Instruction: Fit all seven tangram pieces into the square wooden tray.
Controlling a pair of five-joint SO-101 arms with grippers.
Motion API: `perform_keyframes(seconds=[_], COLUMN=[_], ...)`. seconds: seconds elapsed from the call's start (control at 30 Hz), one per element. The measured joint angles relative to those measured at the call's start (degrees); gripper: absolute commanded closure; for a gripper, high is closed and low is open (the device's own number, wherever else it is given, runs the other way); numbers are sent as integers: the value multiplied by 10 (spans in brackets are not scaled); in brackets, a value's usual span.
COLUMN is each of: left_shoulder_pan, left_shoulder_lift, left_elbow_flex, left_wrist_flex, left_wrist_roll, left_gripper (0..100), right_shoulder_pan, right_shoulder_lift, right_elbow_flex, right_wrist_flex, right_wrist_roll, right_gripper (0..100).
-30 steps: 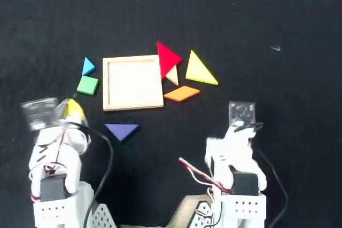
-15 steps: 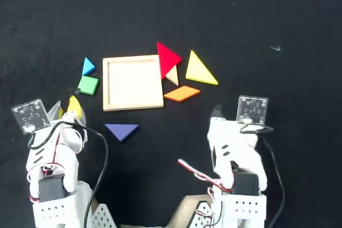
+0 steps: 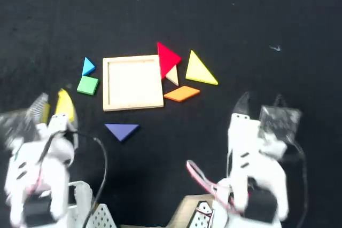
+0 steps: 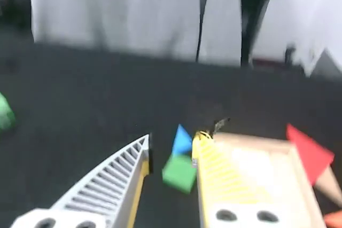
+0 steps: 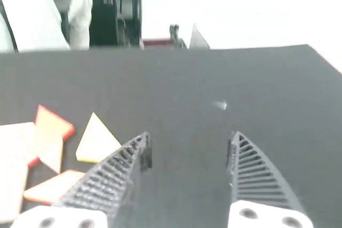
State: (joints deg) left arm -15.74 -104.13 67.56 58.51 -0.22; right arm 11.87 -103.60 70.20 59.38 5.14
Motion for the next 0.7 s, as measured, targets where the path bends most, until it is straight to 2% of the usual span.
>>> perform_keyframes(seconds=[0.3, 0.5, 0.6, 0.7], left_shoulder_pan=[0, 0, 8, 52], left_shoulder_lift=[28, 159, 244, 331], left_elbow_flex=[-194, -343, -446, -554], left_wrist_flex=[27, 33, 79, 143], left_wrist_roll=[-30, -20, -11, -11], left_gripper=[852, 851, 851, 851], right_shoulder_pan=[0, 1, 1, 1], right_shoulder_lift=[0, 10, 84, 181], right_elbow_flex=[-108, -216, -303, -400], right_wrist_flex=[25, 25, 27, 35], right_wrist_roll=[4, 4, 4, 4], right_gripper=[762, 762, 762, 762])
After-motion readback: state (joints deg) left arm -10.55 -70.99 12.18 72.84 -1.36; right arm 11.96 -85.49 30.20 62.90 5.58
